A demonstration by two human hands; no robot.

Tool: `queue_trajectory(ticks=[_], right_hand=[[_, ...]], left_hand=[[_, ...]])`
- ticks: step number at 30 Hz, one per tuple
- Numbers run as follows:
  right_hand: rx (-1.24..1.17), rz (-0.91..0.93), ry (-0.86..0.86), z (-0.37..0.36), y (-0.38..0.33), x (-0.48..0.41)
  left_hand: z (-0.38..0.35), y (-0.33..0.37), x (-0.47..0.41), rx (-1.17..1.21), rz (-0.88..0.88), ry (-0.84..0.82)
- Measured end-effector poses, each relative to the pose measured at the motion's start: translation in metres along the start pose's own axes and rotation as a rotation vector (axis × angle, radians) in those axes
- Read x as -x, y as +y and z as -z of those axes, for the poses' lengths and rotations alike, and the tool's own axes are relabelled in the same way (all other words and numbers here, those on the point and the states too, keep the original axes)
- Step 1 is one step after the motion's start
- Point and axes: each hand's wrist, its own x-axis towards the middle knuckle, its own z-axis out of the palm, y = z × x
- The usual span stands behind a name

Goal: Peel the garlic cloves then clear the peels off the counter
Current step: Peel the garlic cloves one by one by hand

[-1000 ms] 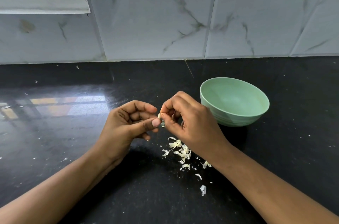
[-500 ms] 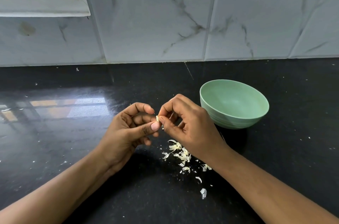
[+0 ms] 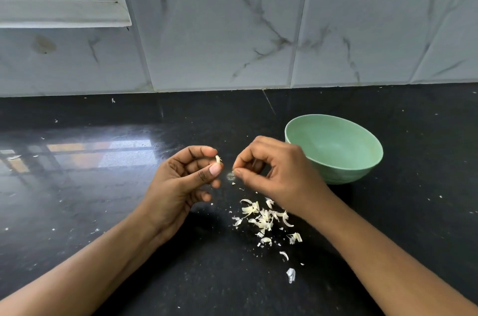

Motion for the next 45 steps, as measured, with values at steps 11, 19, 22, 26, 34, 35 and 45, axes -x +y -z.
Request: queue_trajectory(ticks=[11,19,22,26,34,35,45], right_hand=[[0.138,-0.117,-0.274,0.031,0.006,-0.002],[0.167,-0.115,-0.188,0.027,0.002,0.000],[0.177,-0.098,-0.190,0.027,0.000,0.000],[0.116,-0.060,-0.242,0.029,0.000,0.000],[-0.508,-0.507,-0.192,0.009,-0.006,0.002],[-0.566,-0.533,-0.192,0.007,-0.007,0.002],[-0.686,-0.534,-0.166,-0.003,-0.007,0.000]], left_hand=[[-0.003,-0.001,0.001,-0.303,-0.021,0.028],[-0.003,-0.003,0.002,-0.401,-0.073,-0.004],[-0.002,-0.003,0.002,-0.413,-0.090,-0.008],[-0.002,-0.003,0.002,-0.422,-0.105,-0.010],[-0.001,-0.005,0.003,-0.460,-0.181,-0.026],[-0.001,-0.005,0.003,-0.465,-0.189,-0.027],[-0.004,-0.002,0.004,-0.386,-0.174,0.026]])
